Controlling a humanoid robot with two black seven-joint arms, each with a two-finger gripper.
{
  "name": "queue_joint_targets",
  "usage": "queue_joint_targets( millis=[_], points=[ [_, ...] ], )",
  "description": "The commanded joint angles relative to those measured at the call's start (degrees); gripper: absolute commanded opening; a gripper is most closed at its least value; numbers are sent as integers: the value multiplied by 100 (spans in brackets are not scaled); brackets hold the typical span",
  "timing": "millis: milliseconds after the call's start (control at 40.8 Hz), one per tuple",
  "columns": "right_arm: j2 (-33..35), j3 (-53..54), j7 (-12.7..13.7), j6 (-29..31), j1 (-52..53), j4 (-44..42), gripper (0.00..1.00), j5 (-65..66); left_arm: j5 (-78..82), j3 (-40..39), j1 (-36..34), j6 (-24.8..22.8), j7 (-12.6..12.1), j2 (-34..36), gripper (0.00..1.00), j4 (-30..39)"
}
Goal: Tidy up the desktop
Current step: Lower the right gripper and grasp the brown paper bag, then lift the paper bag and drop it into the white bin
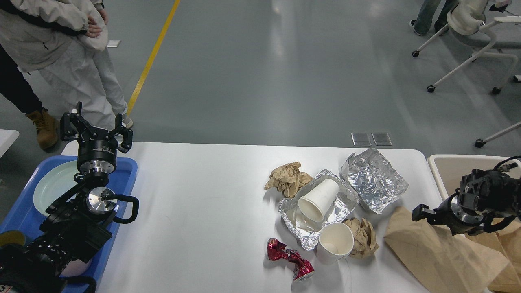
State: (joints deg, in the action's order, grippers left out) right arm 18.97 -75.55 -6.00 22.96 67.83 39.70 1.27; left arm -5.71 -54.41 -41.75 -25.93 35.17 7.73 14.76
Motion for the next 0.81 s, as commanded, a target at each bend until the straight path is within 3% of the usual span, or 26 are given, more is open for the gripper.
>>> queue_joint_targets(
  millis=[0,441,785],
  points=[
    [28,5,362,42,-24,117,1,5,0,0,0,0,-1,0,96,0],
    [98,-38,635,-64,19,117,0,-100,0,0,0,0,-1,0,97,0],
    [677,-39,679,-55,731,161,0,-153,0,0,0,0,-1,0,97,0]
  ],
)
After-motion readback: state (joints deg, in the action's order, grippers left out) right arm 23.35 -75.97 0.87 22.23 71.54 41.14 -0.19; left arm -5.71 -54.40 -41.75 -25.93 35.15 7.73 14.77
